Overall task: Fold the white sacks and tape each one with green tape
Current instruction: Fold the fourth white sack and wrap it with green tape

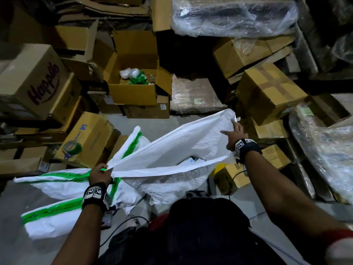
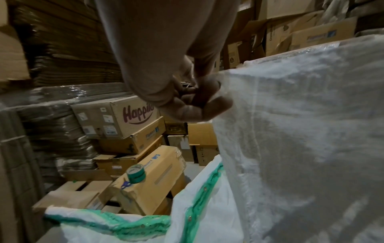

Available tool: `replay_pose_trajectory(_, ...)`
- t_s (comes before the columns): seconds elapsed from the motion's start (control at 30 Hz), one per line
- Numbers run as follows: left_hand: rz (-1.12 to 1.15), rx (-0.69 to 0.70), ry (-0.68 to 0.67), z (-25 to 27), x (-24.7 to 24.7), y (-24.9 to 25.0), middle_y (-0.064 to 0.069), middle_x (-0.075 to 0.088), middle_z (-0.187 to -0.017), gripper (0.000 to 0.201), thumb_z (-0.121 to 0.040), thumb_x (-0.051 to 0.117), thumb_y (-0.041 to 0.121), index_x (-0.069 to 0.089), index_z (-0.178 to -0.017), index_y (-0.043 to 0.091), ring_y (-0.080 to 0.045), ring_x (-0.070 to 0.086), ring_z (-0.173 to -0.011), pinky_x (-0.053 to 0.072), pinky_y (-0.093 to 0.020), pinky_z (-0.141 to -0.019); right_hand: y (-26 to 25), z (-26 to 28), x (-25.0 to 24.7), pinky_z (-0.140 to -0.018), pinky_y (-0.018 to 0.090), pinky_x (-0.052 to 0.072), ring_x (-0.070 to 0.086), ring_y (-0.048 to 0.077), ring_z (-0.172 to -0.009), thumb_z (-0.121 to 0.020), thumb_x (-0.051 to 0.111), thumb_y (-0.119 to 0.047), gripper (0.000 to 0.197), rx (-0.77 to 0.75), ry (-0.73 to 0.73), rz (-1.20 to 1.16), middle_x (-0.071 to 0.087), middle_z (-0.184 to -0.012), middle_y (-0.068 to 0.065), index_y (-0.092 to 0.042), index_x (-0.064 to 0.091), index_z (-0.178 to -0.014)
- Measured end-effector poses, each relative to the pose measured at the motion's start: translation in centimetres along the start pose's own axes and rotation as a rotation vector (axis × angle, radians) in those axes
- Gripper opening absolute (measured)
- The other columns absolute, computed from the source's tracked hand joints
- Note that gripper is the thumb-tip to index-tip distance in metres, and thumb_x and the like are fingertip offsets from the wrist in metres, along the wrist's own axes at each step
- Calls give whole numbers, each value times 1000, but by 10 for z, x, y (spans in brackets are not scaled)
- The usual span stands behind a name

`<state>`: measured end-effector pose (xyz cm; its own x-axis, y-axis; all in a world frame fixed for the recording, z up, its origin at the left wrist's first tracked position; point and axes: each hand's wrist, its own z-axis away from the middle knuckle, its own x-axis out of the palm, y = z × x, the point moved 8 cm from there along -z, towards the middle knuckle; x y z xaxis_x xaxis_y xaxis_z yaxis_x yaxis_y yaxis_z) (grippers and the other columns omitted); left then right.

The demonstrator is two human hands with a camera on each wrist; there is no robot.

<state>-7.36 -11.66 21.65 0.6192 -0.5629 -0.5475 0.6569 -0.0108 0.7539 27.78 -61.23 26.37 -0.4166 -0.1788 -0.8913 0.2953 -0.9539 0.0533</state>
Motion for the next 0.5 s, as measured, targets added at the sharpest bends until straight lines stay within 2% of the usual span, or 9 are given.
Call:
replay_pose_trajectory(0.07, 2, 4, -27, 8, -9, -8, -21, 57, -66, 11, -89, 72, 2, 62, -93, 1, -19, 53, -33, 49, -26, -34, 2, -7, -9, -115, 57, 23, -11, 36, -152, -86, 68, -18, 73, 58, 55, 37, -18, -165, 9, -33, 38, -151)
replay_pose_trajectory(0.1, -2, 3, -33, 12, -15, -13, -21, 57, -65, 12, -88, 72, 1, 63, -95, -1, -15, 51, -31, 47, -24, -32, 4, -8, -16, -115, 57, 25, -6, 37, -151, -86, 66, -21, 65, 88, 107, 62, -11, -165, 10, -28, 43, -146)
replay_pose_trajectory(0.17, -77, 15, -30, 19, -32, -25, -19, 59, -60, 10, -86, 75, 2, 66, -90, -1, -14, 51, -31, 43, -26, -31, 10, -9, -26, -112, 55, 29, 6, 38, -148, -88, 63, -26, 58, 142, 198, 122, 2, -164, 12, -21, 46, -143)
replay_pose_trajectory(0.27, -169, 39, -97, 31, -45, -43, -10, 54, -47, 11, -83, 77, -1, 66, -81, 3, -21, 49, -31, 41, -24, -36, 12, -7, -27, -111, 54, 31, 7, 40, -146, -84, 69, -26, 74, 148, 272, 149, 4, -162, 13, -17, 36, -150)
replay_pose_trajectory(0.33, -191, 42, -123, 38, -47, -53, -9, 52, -48, 10, -83, 76, -3, 67, -84, 0, -24, 50, -35, 43, -26, -41, 6, -9, -20, -114, 53, 29, 3, 40, -147, -82, 74, -24, 92, 80, 279, 193, 0, -163, 17, -10, 21, -155)
replay_pose_trajectory(0.37, -176, 11, -109, 41, -49, -57, -11, 52, -51, 9, -84, 75, -3, 67, -87, -2, -25, 50, -38, 46, -27, -40, 2, -11, -14, -114, 51, 31, 6, 40, -148, -83, 73, -20, 93, 32, 258, 194, 0, -164, 18, -8, 17, -156)
replay_pose_trajectory(0.4, -140, -28, -88, 43, -50, -62, -13, 53, -56, 9, -86, 74, -2, 66, -90, -4, -25, 48, -41, 47, -28, -35, -2, -13, -10, -111, 49, 37, 17, 39, -148, -85, 69, -16, 88, -4, 233, 147, 3, -165, 17, -8, 19, -156)
replay_pose_trajectory(0.43, -94, -84, -59, 46, -51, -67, -16, 54, -63, 10, -88, 72, 1, 64, -93, -3, -24, 48, -41, 49, -29, -33, -3, -15, -6, -105, 48, 44, 34, 39, -142, -87, 66, -12, 78, -13, 190, 56, 13, -164, 14, -11, 27, -155)
replay_pose_trajectory(0.5, 40, -241, 11, 53, -50, -77, -20, 56, -71, 18, -93, 71, 13, 60, -99, -1, -24, 50, -43, 54, -35, -37, -2, -19, -6, -95, 46, 52, 57, 38, -123, -88, 66, -13, 57, 0, 175, -146, 46, -148, 13, -16, 50, -143)
